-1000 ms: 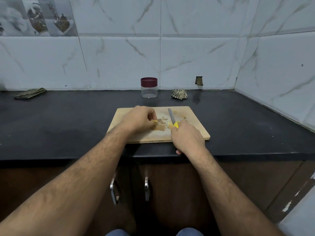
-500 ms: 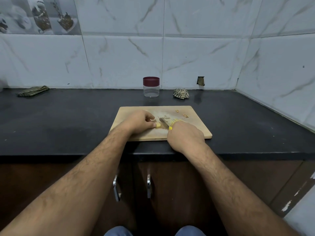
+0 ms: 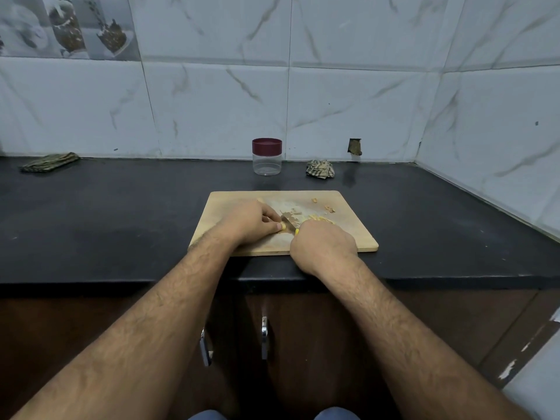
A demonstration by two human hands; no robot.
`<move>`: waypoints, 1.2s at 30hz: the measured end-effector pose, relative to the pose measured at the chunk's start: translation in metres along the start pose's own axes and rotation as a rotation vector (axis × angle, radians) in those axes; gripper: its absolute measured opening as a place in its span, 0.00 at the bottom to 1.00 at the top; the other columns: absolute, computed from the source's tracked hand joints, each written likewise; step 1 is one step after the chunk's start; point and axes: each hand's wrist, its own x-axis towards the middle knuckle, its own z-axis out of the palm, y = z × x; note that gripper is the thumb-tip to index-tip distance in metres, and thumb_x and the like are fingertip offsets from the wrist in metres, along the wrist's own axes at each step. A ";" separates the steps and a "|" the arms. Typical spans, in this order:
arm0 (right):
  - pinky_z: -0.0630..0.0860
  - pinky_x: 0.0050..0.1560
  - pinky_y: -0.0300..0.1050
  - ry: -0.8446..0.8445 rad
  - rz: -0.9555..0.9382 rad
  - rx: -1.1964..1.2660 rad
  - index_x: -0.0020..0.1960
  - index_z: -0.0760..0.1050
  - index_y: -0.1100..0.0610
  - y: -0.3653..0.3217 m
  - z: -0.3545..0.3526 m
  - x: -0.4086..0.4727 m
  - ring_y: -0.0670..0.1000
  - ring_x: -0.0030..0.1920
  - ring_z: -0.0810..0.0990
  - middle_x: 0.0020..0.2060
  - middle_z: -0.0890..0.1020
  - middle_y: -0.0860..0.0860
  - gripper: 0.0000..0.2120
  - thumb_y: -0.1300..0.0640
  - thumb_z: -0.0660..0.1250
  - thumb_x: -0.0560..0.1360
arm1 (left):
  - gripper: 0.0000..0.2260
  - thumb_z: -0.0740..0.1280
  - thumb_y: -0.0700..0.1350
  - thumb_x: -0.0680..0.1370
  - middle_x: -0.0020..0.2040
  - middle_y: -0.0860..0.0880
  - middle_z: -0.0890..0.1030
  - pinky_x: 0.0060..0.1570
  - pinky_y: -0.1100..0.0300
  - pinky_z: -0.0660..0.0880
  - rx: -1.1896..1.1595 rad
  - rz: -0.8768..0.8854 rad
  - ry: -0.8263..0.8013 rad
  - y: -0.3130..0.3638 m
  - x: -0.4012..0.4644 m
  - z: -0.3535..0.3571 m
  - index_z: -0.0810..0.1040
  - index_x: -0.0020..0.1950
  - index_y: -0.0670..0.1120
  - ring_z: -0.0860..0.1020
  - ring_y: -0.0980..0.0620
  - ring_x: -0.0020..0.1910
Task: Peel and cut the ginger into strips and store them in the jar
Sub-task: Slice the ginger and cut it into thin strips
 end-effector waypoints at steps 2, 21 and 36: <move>0.69 0.47 0.46 -0.007 -0.001 -0.010 0.64 0.73 0.56 -0.002 -0.001 0.000 0.55 0.58 0.77 0.59 0.79 0.54 0.15 0.60 0.56 0.80 | 0.10 0.68 0.54 0.77 0.51 0.56 0.83 0.51 0.60 0.73 0.023 0.030 0.027 -0.001 -0.002 0.002 0.83 0.56 0.57 0.78 0.57 0.52; 0.69 0.47 0.47 -0.045 -0.009 -0.078 0.63 0.73 0.56 -0.006 0.002 -0.001 0.54 0.49 0.74 0.58 0.79 0.54 0.14 0.58 0.56 0.81 | 0.13 0.64 0.56 0.79 0.55 0.50 0.83 0.50 0.57 0.72 0.117 0.138 0.176 -0.007 -0.006 0.014 0.83 0.61 0.56 0.77 0.50 0.56; 0.70 0.48 0.48 -0.170 0.019 -0.095 0.64 0.73 0.56 -0.006 0.001 -0.014 0.54 0.47 0.72 0.58 0.78 0.54 0.14 0.60 0.60 0.79 | 0.13 0.66 0.56 0.78 0.55 0.53 0.84 0.56 0.55 0.75 0.090 0.086 0.170 -0.001 -0.012 0.011 0.83 0.59 0.55 0.79 0.53 0.56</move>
